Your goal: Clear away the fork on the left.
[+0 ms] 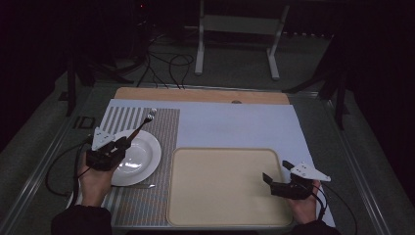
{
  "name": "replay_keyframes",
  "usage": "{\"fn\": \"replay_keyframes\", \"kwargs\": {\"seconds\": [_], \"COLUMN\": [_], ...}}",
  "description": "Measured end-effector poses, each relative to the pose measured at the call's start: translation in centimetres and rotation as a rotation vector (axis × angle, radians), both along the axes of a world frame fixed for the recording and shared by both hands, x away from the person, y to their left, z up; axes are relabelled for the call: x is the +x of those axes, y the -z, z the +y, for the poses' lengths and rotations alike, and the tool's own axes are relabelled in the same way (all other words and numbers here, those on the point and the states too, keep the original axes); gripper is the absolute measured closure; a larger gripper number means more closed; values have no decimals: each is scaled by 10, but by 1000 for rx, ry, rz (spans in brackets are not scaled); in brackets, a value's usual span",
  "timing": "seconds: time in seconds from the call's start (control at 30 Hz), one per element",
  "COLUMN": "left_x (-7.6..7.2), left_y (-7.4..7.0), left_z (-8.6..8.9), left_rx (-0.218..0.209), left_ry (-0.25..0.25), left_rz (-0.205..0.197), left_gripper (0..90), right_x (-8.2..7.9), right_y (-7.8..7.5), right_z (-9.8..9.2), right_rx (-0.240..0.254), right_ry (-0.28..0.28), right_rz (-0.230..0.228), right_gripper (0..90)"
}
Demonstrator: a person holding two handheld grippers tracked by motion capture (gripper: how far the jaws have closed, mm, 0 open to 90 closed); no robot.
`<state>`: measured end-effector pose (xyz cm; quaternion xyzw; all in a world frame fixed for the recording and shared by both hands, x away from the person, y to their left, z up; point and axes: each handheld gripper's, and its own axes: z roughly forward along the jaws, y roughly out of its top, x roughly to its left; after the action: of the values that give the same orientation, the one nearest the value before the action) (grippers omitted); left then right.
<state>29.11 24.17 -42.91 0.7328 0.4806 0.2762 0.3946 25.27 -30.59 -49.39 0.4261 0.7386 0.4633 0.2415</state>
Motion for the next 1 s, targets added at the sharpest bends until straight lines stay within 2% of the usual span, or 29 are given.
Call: {"fn": "replay_keyframes", "kwargs": {"seconds": [0.3,0.53,0.73,1.0], "left_x": [-5,-14,-21,-34], "left_y": [5,7,13,20], "left_z": [-17,-30,-42,-63], "left_rx": [-10,-29,-36,-9], "left_ry": [-8,-19,-22,-7], "left_rz": [2,-17,-15,-13], "left_gripper": [760,760,760,760], "right_x": [0,0,0,0], "right_y": [0,0,0,0], "right_z": [-1,-1,-1,-1], "right_rx": [-1,1,1,1], "right_ry": [-1,-2,-3,-4], "right_rz": [-2,-2,-2,-2], "right_gripper": [82,82,82,82]}}
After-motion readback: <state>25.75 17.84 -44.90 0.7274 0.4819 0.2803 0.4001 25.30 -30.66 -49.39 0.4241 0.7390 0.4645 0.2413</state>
